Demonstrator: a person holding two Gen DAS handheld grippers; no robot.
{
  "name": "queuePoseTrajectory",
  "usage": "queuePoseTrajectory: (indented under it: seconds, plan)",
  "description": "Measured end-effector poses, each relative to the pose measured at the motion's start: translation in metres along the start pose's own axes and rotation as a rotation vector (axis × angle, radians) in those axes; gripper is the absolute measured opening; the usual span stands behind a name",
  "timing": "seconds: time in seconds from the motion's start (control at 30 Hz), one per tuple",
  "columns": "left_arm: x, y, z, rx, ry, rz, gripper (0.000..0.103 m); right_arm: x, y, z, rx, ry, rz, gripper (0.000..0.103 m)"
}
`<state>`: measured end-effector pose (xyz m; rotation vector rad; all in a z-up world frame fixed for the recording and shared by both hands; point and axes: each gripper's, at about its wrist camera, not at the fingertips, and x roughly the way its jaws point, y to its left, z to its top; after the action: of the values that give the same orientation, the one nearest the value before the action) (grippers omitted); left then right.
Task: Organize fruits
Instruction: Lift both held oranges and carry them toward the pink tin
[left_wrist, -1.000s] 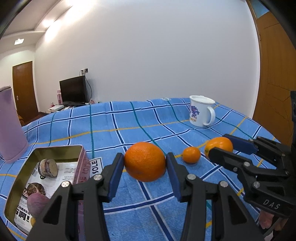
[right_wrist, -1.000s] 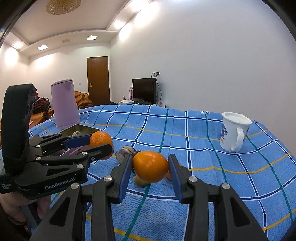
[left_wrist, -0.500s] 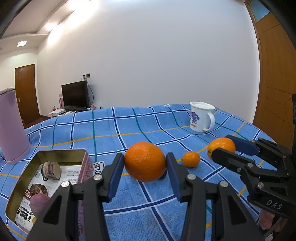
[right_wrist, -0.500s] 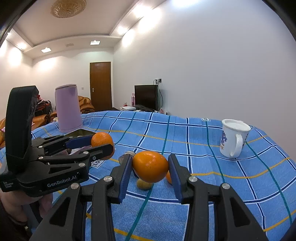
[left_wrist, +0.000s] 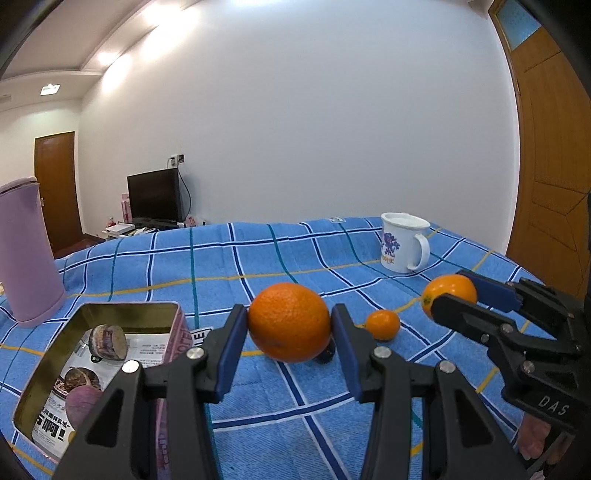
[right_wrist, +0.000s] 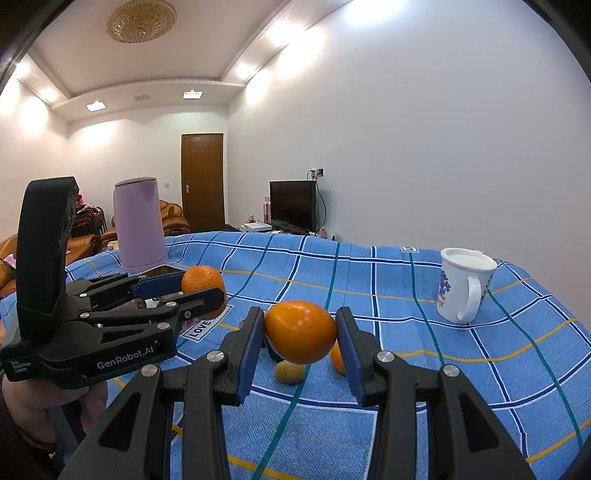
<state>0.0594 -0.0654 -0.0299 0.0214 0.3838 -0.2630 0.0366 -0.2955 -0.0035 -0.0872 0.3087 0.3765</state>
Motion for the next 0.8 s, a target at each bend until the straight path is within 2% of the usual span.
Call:
queuePoseTrajectory:
  seconds: [0.43,0.8]
  plan:
    - [-0.0083,0.0,-0.0002,0.003,-0.042,0.024,0.049,-0.0088,0.0028,0.0004,-0.008,-0.036,-0.002,0.042]
    - [-0.0101,-0.0012,-0.0007,0.004,-0.041,0.04,0.049,-0.0088,0.003,0.0008,-0.019,-0.042,0.006,0.042]
